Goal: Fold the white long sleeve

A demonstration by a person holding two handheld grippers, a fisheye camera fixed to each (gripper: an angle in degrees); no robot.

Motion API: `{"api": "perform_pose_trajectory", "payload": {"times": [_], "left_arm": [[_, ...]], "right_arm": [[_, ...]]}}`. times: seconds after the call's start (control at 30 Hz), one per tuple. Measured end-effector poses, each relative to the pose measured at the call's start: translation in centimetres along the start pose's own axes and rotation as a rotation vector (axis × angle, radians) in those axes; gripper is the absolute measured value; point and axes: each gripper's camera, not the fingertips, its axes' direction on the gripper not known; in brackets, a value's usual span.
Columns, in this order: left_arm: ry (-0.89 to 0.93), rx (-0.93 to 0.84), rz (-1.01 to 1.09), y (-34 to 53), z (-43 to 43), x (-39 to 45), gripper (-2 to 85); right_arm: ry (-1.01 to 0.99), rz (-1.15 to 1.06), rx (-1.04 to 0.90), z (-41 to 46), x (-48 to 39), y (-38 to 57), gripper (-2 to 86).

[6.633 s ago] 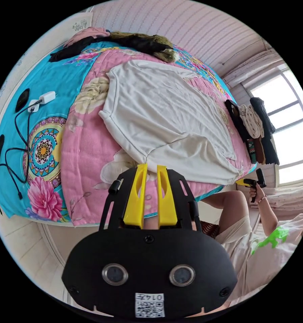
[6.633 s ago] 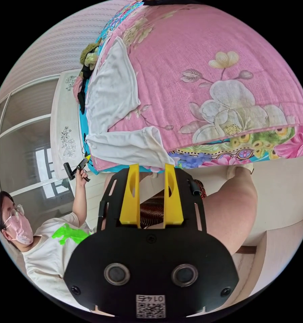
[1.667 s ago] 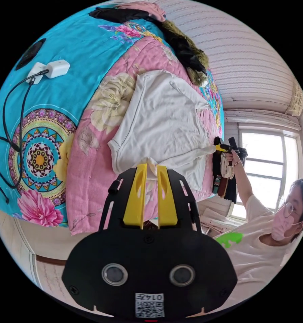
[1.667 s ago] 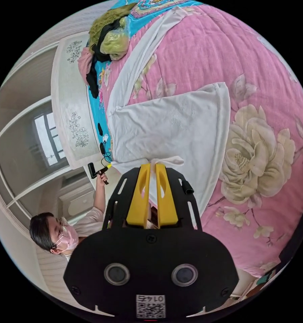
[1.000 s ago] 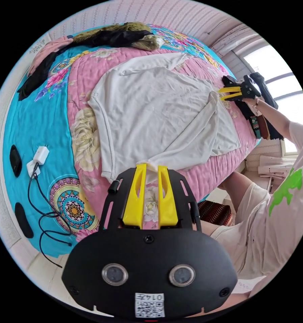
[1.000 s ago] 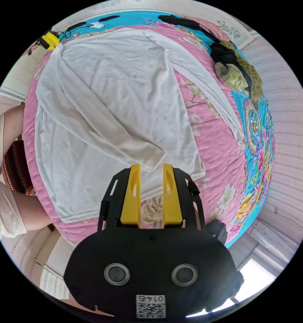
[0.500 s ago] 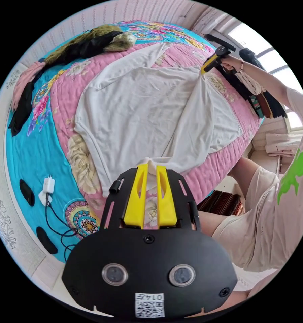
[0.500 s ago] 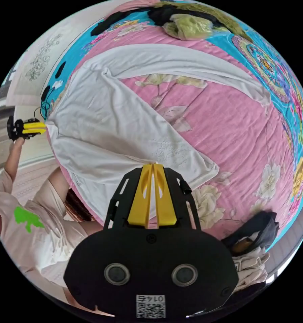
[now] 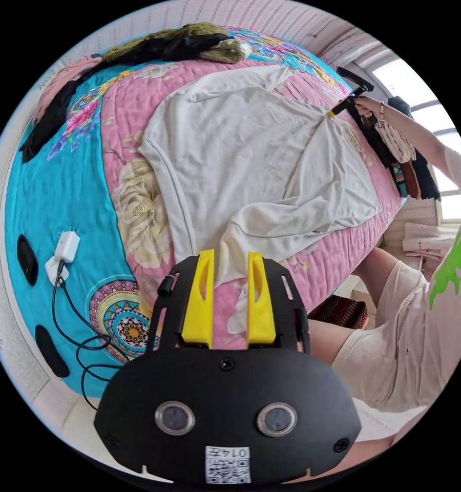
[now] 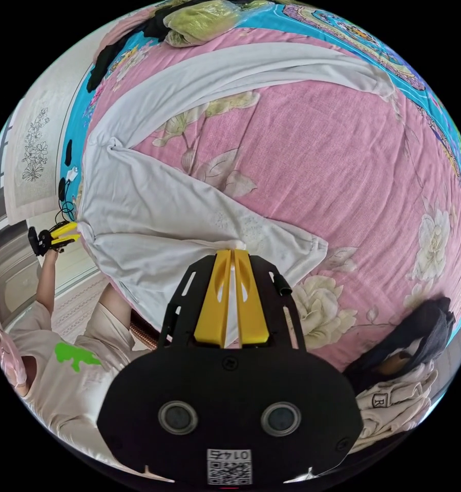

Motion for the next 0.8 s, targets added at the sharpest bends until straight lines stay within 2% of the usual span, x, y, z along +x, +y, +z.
{"api": "perform_pose_trajectory", "payload": {"times": [0.1,0.17,0.27,0.4,0.6,0.8], "left_arm": [[0.066,-0.069,0.048,-1.6,1.0,0.0,1.7],[0.098,-0.111,0.061,-1.7,0.8,-0.2,0.7],[0.154,-0.169,-0.005,-0.8,0.4,-1.8,0.1],[0.296,-0.141,-0.118,-0.6,1.0,-4.2,0.4],[0.252,-0.151,-0.067,-1.4,-0.5,-4.0,7.2],[0.15,-0.149,-0.112,-0.4,-2.7,-4.8,9.4]], "right_arm": [[0.012,0.003,0.0,-1.4,0.4,-0.1,0.4],[0.031,0.007,-0.014,-2.9,0.7,0.0,0.4],[0.048,0.024,0.004,-5.0,1.4,-0.2,0.3],[0.053,0.068,-0.006,-6.0,2.4,-1.2,0.5],[0.007,0.117,0.009,-8.3,3.9,-1.7,3.2],[-0.07,0.153,0.194,-13.9,6.5,2.9,5.5]]}}
